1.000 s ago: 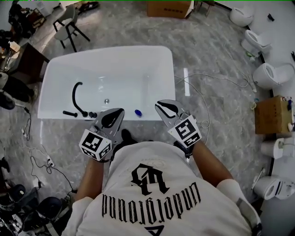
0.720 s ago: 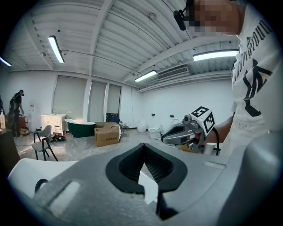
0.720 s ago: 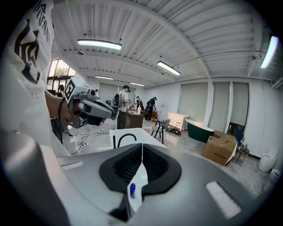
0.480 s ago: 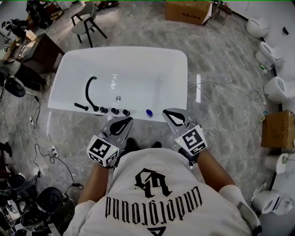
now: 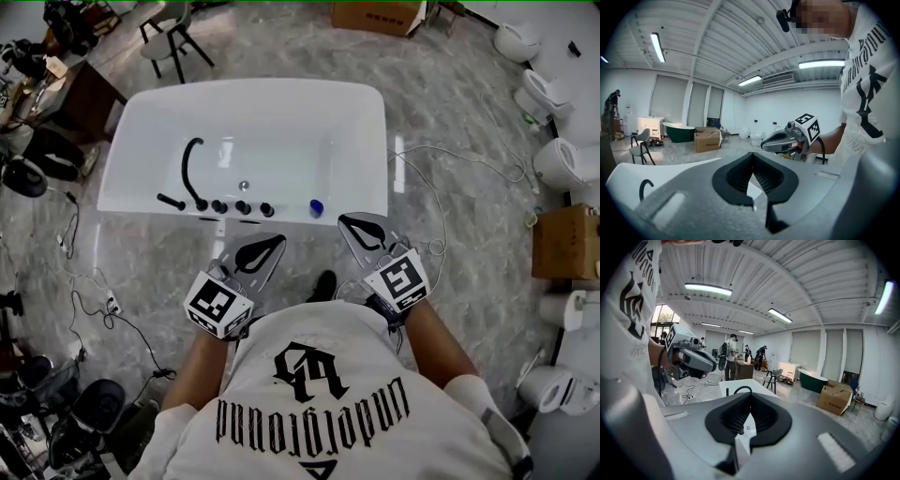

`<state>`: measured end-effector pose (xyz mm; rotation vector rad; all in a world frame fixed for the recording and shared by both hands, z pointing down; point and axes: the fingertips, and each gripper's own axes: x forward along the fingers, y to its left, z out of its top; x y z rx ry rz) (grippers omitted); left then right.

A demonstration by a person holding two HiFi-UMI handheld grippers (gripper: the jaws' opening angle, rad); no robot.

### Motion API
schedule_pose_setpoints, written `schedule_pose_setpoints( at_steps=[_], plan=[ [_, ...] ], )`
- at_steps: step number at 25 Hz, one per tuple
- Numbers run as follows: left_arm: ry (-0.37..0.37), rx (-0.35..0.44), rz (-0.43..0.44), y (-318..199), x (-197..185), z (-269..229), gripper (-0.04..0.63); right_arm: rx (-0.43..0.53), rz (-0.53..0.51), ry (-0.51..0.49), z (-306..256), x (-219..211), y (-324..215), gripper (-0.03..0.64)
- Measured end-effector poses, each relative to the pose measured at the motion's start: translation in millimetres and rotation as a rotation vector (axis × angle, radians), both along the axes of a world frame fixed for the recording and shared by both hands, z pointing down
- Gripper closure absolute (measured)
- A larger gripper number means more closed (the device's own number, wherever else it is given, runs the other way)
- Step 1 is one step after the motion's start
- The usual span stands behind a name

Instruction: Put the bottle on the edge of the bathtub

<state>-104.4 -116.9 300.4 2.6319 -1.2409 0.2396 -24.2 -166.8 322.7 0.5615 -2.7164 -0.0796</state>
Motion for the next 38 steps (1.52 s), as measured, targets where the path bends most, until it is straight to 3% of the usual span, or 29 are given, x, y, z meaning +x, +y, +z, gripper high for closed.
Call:
schedule_pose_setpoints(
  at_steps=[10,18,26,38],
  plan=[
    [0.042,0.013,-0.064,134,-99,4,0.591,0.042,0.100,-0.009,-9,-48,104,0.615],
    [0.052,0.014,0.022,221,-130,8,0.591,0.060,0.184,0.012,-21,-72,211,0.615],
    [0.078,0.003,0.136,255,-91,6,0.591,0.076,0.268,0.048,-35,-38,264,0.615],
    [0.046,0.044,0.129,293,-20,-6,0.591,0.083,0.216,0.033,-44,25,318,0.615]
  ],
)
